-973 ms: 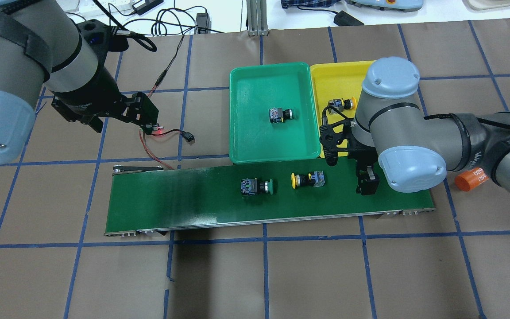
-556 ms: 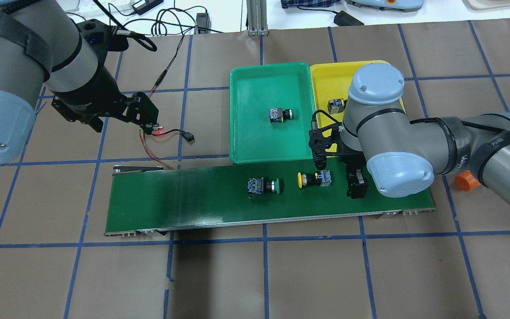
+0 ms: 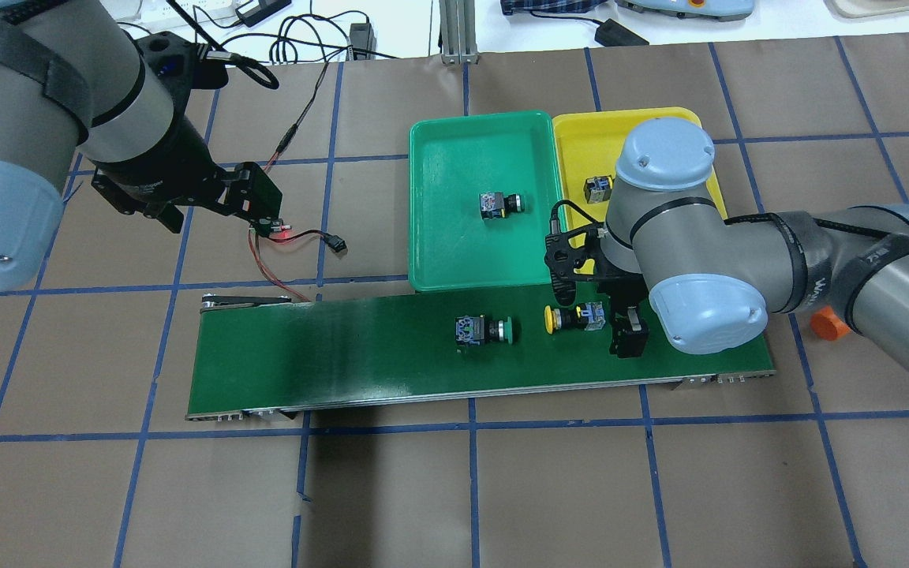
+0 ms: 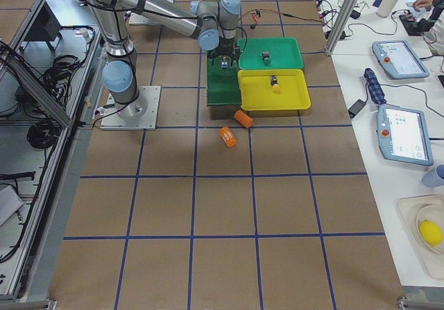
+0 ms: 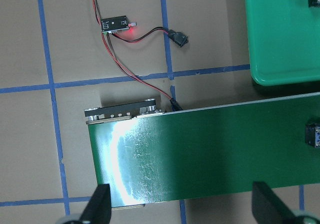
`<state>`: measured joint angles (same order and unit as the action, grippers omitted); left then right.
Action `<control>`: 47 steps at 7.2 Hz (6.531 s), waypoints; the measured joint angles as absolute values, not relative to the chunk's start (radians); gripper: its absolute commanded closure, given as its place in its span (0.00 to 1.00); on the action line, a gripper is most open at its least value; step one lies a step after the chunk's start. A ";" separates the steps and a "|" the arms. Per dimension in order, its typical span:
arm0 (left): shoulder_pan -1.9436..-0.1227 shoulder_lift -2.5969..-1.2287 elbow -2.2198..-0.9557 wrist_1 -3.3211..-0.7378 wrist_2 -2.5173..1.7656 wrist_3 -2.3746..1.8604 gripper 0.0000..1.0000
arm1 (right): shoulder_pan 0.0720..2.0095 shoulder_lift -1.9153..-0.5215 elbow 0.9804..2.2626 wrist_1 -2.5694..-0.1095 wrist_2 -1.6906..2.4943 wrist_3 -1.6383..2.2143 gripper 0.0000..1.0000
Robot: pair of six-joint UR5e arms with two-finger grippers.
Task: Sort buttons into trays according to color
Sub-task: 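Carry the yellow switch into the yellow tray and release it, then lower the right gripper to the belt and grasp a green switch, then carry the green switch into the green tray and release it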
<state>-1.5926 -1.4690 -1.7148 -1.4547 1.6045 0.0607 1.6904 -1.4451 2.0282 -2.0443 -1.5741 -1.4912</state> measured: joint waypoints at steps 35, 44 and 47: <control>-1.595 -1.464 -1.711 -1.448 1.601 0.065 0.00 | 1.598 -1.498 2.062 -2.018 -1.612 -1.545 0.00; -1.594 -1.464 -1.712 -1.447 1.602 0.067 0.00 | 1.597 -1.439 2.058 -2.074 -1.660 -1.550 0.77; -1.594 -1.464 -1.712 -1.447 1.602 0.067 0.00 | 1.597 -1.440 2.052 -2.074 -1.733 -1.549 1.00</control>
